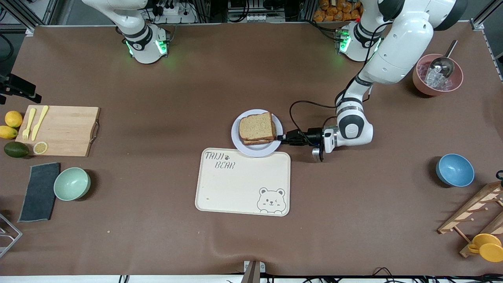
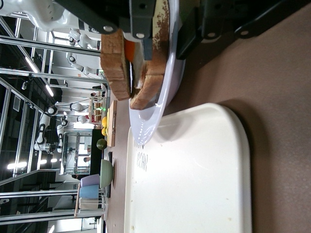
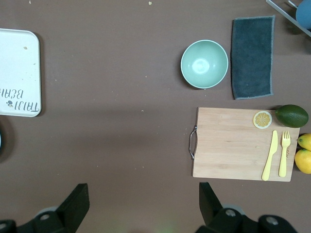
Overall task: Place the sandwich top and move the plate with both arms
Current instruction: 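Grip the white plate rim with the left gripper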
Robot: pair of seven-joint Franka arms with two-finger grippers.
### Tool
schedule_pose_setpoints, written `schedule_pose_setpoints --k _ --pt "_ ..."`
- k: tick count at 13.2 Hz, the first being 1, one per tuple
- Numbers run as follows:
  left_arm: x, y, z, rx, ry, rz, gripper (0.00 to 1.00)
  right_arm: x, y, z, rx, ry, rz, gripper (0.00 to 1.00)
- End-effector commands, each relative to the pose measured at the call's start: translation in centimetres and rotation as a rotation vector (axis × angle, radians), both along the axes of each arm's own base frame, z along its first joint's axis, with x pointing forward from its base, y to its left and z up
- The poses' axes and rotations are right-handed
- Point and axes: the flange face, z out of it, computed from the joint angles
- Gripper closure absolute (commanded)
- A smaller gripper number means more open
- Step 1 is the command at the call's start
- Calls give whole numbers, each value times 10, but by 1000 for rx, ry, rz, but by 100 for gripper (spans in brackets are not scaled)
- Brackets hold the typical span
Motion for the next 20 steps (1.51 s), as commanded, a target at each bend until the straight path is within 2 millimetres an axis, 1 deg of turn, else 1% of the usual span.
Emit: schedule_pose_setpoints --k 1,4,11,13,17,20 --pt "-22 -18 -47 52 25 -11 72 -2 2 5 -14 -1 12 0" --pt "-20 -17 -48 56 23 -9 76 -3 2 5 -13 0 12 0" --pt "-23 -16 -59 70 17 -12 78 -3 4 4 -12 3 14 0" --pt "-26 -22 -59 77 14 -21 80 -3 3 5 -12 7 12 0" --pt "-23 -22 -57 81 6 -19 88 -4 2 4 -3 13 10 0" --pt "-22 -22 -57 81 4 -19 97 -4 3 4 -3 13 11 0"
